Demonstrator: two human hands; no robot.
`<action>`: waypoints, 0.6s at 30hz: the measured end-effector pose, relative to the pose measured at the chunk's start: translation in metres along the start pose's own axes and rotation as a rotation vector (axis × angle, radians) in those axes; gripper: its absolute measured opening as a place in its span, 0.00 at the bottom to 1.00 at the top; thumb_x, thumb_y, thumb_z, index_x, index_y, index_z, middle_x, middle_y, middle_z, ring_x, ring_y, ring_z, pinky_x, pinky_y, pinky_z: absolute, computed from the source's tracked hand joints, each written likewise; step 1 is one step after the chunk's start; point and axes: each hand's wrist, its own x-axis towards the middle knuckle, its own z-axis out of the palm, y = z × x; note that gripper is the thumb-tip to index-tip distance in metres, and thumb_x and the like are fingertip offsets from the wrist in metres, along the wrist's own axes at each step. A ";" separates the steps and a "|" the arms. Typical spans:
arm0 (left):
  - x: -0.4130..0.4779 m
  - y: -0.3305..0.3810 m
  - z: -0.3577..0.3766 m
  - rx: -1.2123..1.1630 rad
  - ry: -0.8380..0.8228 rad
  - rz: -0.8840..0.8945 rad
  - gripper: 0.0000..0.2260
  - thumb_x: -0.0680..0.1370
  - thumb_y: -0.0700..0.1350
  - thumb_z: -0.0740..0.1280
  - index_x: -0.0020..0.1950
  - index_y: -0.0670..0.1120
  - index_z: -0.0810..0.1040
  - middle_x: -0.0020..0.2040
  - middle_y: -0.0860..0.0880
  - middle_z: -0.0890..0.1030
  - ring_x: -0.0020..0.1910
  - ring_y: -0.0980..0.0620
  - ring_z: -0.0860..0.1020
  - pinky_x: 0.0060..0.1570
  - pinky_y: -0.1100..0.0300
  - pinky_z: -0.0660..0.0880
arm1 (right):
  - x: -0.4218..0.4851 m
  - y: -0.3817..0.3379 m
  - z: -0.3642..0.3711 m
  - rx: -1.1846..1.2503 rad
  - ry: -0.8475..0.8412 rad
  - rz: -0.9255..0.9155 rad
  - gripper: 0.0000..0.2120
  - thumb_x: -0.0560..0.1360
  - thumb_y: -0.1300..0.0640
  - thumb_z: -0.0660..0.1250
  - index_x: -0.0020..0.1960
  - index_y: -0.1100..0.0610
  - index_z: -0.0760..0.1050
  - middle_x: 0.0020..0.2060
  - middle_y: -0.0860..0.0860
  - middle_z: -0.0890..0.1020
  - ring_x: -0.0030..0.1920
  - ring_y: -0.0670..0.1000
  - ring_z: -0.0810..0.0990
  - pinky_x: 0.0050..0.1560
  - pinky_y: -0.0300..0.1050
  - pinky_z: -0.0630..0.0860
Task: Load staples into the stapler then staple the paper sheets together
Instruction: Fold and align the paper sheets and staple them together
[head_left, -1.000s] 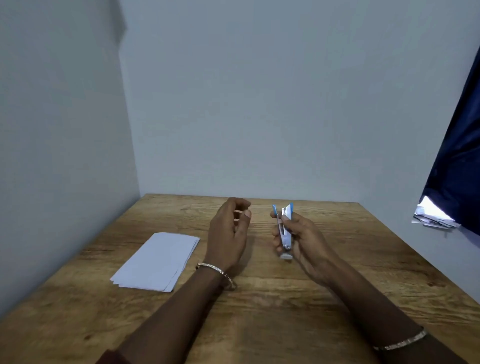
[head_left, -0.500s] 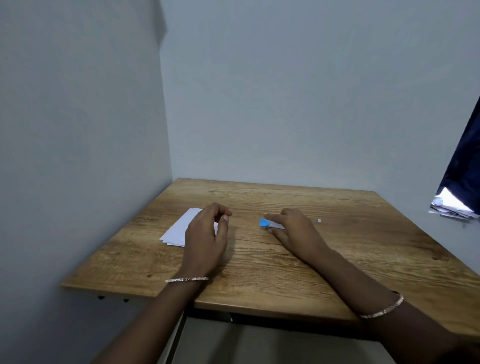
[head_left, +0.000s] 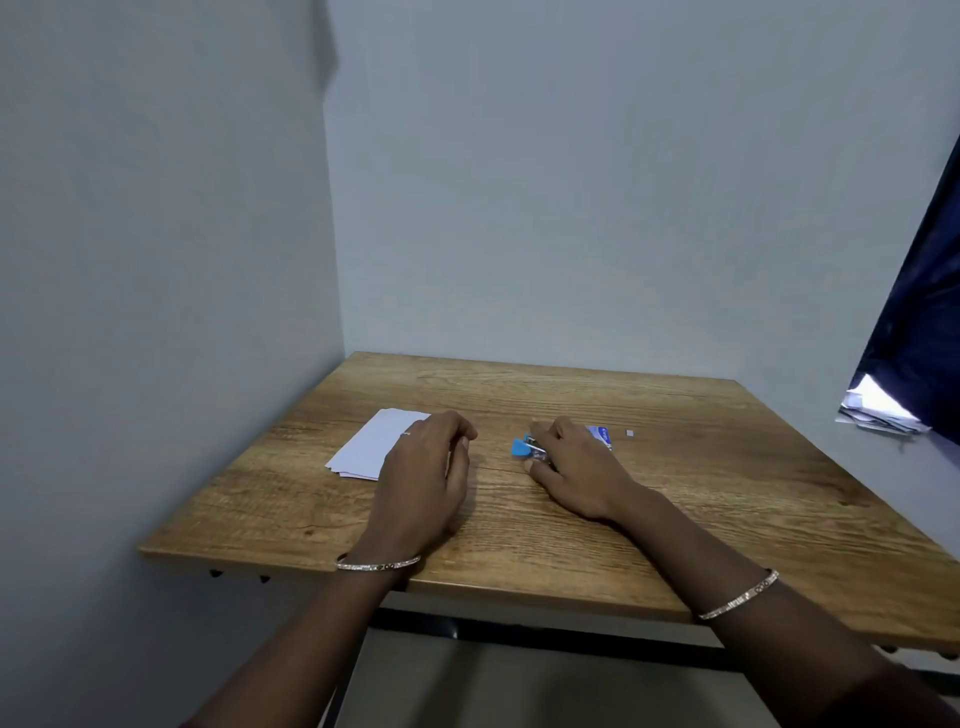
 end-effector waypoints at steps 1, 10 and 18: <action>0.000 0.001 0.000 0.006 -0.006 0.003 0.05 0.79 0.38 0.66 0.50 0.47 0.79 0.45 0.53 0.83 0.45 0.54 0.79 0.44 0.63 0.69 | -0.001 -0.003 -0.001 -0.035 -0.020 0.021 0.28 0.82 0.43 0.58 0.79 0.53 0.62 0.62 0.54 0.73 0.65 0.57 0.72 0.62 0.53 0.71; -0.003 -0.027 -0.033 -0.001 0.028 -0.240 0.05 0.79 0.40 0.66 0.53 0.46 0.80 0.51 0.53 0.83 0.50 0.51 0.80 0.50 0.53 0.74 | -0.009 -0.051 -0.004 -0.185 0.331 0.127 0.21 0.82 0.42 0.56 0.66 0.53 0.77 0.61 0.52 0.76 0.62 0.55 0.72 0.58 0.54 0.66; 0.004 -0.076 -0.054 0.190 -0.149 -0.563 0.21 0.78 0.54 0.68 0.67 0.45 0.76 0.66 0.45 0.80 0.66 0.43 0.76 0.64 0.46 0.70 | 0.039 -0.112 0.009 0.049 0.133 -0.026 0.22 0.82 0.47 0.60 0.74 0.51 0.71 0.69 0.52 0.78 0.71 0.57 0.70 0.66 0.56 0.64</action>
